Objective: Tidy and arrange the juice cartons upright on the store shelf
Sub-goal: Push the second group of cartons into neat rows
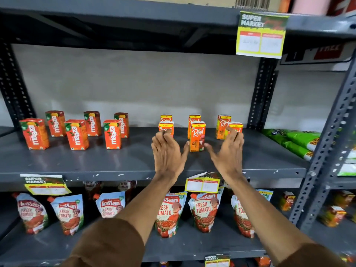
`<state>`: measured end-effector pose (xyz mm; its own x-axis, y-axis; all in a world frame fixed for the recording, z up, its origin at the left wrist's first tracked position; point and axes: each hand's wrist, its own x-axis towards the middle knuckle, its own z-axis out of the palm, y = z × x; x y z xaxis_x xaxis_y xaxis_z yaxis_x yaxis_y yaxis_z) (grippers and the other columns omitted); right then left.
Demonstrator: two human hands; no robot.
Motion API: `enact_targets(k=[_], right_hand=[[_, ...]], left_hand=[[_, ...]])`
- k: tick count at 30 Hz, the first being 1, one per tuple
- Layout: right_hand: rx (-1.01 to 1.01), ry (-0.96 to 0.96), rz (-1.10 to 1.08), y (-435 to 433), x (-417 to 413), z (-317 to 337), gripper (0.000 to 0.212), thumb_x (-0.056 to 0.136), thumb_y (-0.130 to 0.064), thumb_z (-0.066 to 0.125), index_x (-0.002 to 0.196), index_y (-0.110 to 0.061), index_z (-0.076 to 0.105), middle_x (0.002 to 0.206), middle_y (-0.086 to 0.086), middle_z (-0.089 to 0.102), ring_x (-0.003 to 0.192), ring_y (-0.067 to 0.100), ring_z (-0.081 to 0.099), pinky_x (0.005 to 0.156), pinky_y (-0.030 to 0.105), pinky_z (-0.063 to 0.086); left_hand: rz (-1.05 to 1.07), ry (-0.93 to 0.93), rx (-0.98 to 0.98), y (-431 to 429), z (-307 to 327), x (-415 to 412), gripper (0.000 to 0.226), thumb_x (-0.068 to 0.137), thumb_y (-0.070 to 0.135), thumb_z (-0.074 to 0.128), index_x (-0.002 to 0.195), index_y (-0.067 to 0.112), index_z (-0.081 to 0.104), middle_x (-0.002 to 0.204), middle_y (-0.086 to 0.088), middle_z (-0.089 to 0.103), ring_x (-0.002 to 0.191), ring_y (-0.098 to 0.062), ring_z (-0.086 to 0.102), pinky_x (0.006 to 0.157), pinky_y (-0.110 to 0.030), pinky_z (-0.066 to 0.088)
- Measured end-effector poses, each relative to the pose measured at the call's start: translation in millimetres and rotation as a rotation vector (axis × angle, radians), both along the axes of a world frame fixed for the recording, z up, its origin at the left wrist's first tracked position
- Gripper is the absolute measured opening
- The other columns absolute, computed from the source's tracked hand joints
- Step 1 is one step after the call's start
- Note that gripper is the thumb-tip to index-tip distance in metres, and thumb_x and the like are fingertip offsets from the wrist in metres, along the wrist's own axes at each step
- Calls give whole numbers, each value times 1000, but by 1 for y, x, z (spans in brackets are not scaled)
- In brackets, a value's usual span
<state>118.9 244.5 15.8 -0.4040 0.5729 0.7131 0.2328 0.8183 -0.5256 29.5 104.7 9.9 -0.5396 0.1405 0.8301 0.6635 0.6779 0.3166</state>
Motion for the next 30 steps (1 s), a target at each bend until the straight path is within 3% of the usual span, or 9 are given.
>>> enact_targets(k=[4,9,13,18,23,30], right_hand=[[-81,102,-74,41,21,4,82,71,-43,80,130,-5,37,122,16,42,112,29,41,85,33,40],[-283,18,41,76,23,4,78,78,-19,78,137,0,31,138,24,37,125,37,42,98,35,38],[-344,-110,76,85,17,2,71,80,-29,76,134,-4,36,136,20,46,125,36,49,103,47,43],[-248,-197,31,85,13,-2,44,90,-38,61,119,-10,44,120,13,59,114,33,57,97,52,44],[-236,-182,24,85,15,-3,42,93,-38,58,120,-10,43,122,13,57,116,32,56,97,49,42],[-214,-211,25,86,17,-4,49,91,-39,62,124,-10,42,124,13,56,115,31,57,97,47,44]], left_hand=[[-316,78,-26,49,5,41,48,87,45,57,114,9,41,116,-14,47,106,-26,46,90,-40,41],[-496,-141,-82,115,17,64,36,89,29,59,114,9,45,114,-9,47,105,-23,49,88,-37,46],[-485,-353,-38,137,3,55,38,94,26,51,122,3,41,120,-15,45,112,-26,46,93,-36,43],[-483,-436,-132,145,-5,52,36,99,39,32,116,11,47,115,-9,51,105,-27,53,87,-43,45],[-507,-462,-205,146,-5,52,43,99,44,24,123,14,45,123,-6,51,115,-23,48,94,-42,33],[-497,-487,-226,147,-4,53,44,99,44,24,127,16,43,127,-4,50,119,-21,46,99,-47,31]])
